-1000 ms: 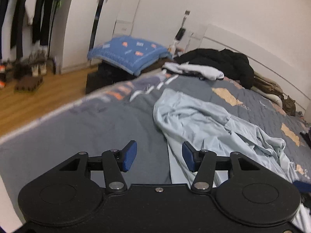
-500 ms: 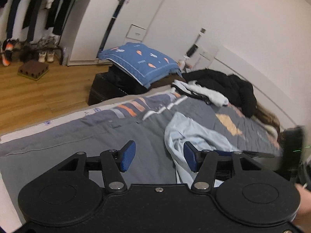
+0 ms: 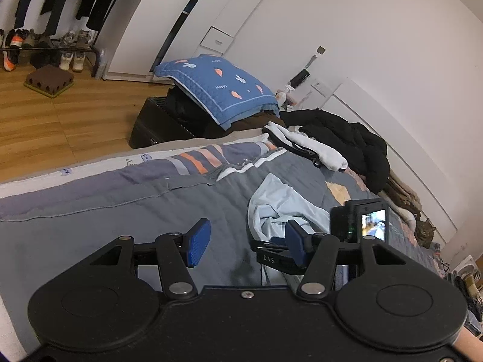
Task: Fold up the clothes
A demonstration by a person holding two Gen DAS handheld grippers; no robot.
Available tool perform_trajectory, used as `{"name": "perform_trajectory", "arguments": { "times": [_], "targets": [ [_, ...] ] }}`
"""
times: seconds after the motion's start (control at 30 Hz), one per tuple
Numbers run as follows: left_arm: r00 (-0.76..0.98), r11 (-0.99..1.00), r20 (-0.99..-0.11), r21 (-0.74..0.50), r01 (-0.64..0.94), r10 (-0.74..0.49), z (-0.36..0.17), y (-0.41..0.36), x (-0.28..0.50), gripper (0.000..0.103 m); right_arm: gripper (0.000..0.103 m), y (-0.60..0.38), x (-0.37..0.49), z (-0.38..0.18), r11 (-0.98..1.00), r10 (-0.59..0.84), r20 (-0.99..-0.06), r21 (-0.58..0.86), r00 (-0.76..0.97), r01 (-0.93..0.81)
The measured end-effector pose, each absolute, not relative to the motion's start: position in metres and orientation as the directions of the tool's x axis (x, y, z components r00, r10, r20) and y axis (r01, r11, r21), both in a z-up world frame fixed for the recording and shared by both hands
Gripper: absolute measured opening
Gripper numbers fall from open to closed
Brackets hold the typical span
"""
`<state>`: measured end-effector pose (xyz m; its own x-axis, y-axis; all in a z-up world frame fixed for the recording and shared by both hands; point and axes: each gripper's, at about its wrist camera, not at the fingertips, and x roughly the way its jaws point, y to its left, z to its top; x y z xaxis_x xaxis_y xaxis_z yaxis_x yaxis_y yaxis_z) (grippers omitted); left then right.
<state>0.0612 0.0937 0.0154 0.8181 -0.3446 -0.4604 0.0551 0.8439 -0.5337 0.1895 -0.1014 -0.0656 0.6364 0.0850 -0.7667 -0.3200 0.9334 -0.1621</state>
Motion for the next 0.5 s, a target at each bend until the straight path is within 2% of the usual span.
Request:
{"name": "perform_trajectory", "arguments": {
  "times": [0.07,0.17,0.3,0.5],
  "targets": [
    [0.814,0.838,-0.459,-0.542,0.061,-0.356,0.015,0.095,0.061,0.054,0.003,-0.104,0.191,-0.068,0.939,0.067,-0.774,-0.164,0.63,-0.302],
    [0.799,0.826,-0.457,-0.557,0.085,-0.39,0.015,0.093,0.062,0.054,0.0,-0.114,0.187,-0.061,0.957,0.104,-0.763,-0.098,0.638,-0.273],
    [0.79,0.862,-0.466,-0.486,0.147,-0.398,0.019,0.077,0.057,0.054,0.0,-0.139,0.179,-0.041,0.982,0.143,-0.723,0.017,0.675,-0.19],
    [0.743,0.852,-0.47,-0.455,0.26,-0.477,0.018,0.059,0.053,0.056,0.0,-0.186,0.162,-0.002,0.986,0.161,-0.651,0.145,0.741,-0.087]
  ]
}}
